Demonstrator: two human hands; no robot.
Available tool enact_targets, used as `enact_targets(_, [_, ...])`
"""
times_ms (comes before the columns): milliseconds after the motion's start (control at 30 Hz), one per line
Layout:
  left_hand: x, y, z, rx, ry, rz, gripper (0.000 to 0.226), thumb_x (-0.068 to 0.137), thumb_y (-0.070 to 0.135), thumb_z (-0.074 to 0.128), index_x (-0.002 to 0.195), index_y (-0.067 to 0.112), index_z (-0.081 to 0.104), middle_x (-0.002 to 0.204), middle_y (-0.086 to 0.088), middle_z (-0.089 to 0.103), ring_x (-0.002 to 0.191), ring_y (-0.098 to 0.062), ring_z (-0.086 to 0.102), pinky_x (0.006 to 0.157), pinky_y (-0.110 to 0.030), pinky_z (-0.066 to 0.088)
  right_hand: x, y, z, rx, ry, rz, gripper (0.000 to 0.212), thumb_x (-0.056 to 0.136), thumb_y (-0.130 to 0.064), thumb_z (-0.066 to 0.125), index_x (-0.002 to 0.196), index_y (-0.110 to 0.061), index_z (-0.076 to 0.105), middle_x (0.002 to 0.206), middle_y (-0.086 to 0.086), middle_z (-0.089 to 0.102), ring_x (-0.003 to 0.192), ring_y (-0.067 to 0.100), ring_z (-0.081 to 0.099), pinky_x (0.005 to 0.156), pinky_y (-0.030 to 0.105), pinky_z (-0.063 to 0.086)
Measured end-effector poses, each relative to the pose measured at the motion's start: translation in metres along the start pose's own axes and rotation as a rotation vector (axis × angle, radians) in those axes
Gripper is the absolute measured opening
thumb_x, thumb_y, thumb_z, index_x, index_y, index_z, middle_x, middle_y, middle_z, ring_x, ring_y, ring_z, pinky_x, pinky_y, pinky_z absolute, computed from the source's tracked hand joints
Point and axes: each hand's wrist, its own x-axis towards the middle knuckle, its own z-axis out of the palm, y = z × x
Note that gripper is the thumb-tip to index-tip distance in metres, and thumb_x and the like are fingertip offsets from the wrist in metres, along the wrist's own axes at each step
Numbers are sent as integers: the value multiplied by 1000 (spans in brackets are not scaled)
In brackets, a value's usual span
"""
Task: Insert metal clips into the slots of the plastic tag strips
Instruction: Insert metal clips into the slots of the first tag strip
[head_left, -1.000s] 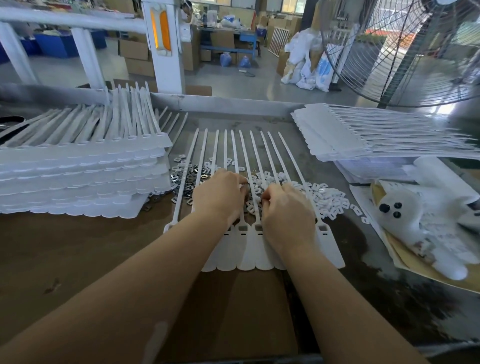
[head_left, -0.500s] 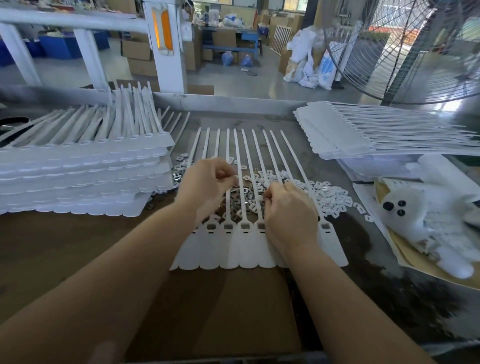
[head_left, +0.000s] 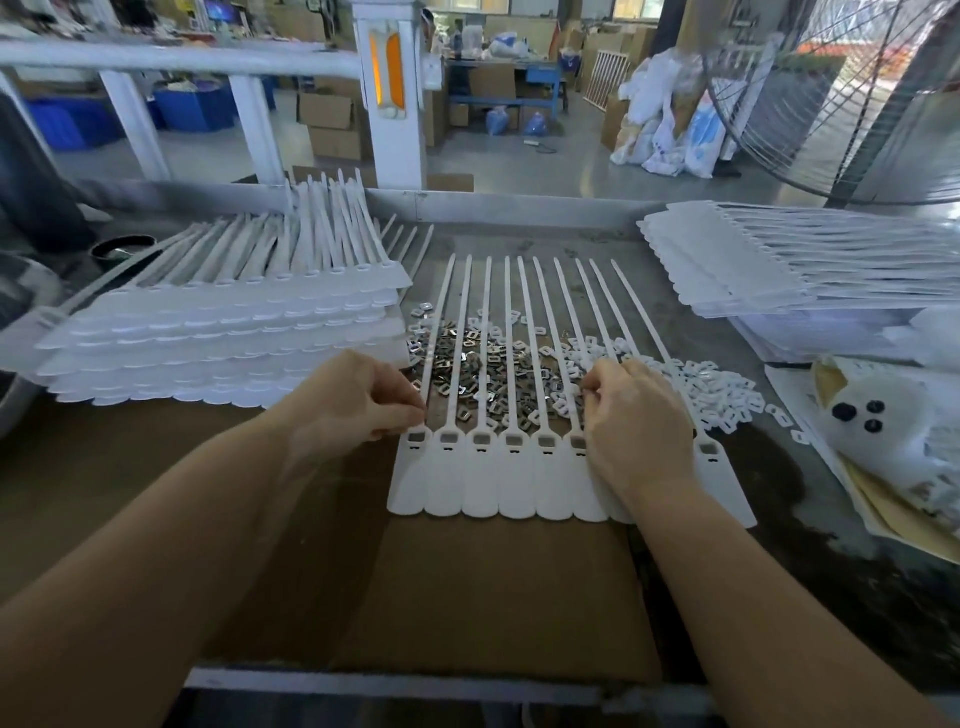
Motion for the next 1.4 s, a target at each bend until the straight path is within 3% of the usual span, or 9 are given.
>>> enact_targets(133, [1, -2, 2, 9, 0, -6, 14, 79, 15, 73, 72, 26, 71, 72, 5, 69, 62, -4, 56, 56, -15, 44, 0, -1, 0, -16, -6, 3, 18, 96, -14, 42, 105, -13, 57, 102, 5, 60, 96, 21, 52, 87, 34, 43])
enact_targets(333, [0, 1, 0, 75, -21, 24, 17, 76, 15, 76, 68, 29, 70, 56, 21, 64, 53, 9, 54, 55, -12, 36, 0, -1, -1, -29, -6, 8, 18, 96, -13, 41, 104, -13, 57, 101, 5, 59, 95, 21, 52, 86, 34, 43])
enact_targets(500, [-3, -4, 5, 76, 20, 33, 10, 76, 18, 76, 72, 26, 71, 77, 10, 69, 74, -3, 61, 61, -7, 41, 0, -2, 0, -29, 5, 17, 16, 95, -12, 43, 100, -12, 58, 97, 5, 59, 92, 22, 51, 81, 32, 41])
enact_targets(767, [-6, -7, 11, 83, 128, -14, 12, 72, 23, 79, 67, 25, 68, 75, 6, 67, 73, -7, 58, 62, -13, 39, 0, -1, 0, -20, 3, 17, 16, 94, -11, 43, 101, -12, 58, 98, 5, 59, 93, 22, 51, 82, 32, 40])
enact_targets(933, [-4, 7, 20, 135, 242, 62, 8, 79, 24, 73, 72, 28, 71, 60, 19, 61, 61, -2, 57, 56, -16, 40, 0, -2, 1, -24, 6, 20, 16, 95, -12, 43, 102, -13, 57, 99, 5, 59, 94, 22, 51, 83, 32, 41])
enact_targets(1133, [18, 47, 62, 119, 148, 177, 13, 87, 21, 66, 97, 23, 74, 82, 15, 64, 74, 0, 57, 70, -17, 45, -1, -1, 0, -23, -1, 26, 16, 94, -12, 43, 102, -12, 57, 99, 5, 58, 94, 22, 51, 83, 33, 40])
enact_targets(1233, [29, 55, 72, 158, 111, 130, 15, 86, 24, 65, 99, 24, 74, 90, 8, 71, 76, -7, 62, 67, -20, 47, 0, -2, 0, -15, -9, 28, 15, 94, -11, 43, 101, -13, 56, 101, 6, 58, 96, 23, 50, 84, 34, 41])
enact_targets(1333, [34, 56, 74, 177, 91, 108, 10, 84, 25, 68, 89, 22, 75, 79, 5, 72, 67, -10, 65, 63, -27, 56, 1, -2, 1, -17, -11, 29, 16, 94, -12, 43, 102, -13, 56, 101, 5, 58, 97, 23, 50, 85, 34, 41])
enact_targets(1400, [36, 55, 72, 185, 97, 126, 10, 84, 21, 68, 90, 22, 76, 74, 9, 68, 59, -4, 59, 53, -20, 50, 2, -1, 1, -17, -9, 28, 16, 93, -12, 43, 102, -14, 57, 101, 5, 58, 96, 22, 51, 83, 33, 41])
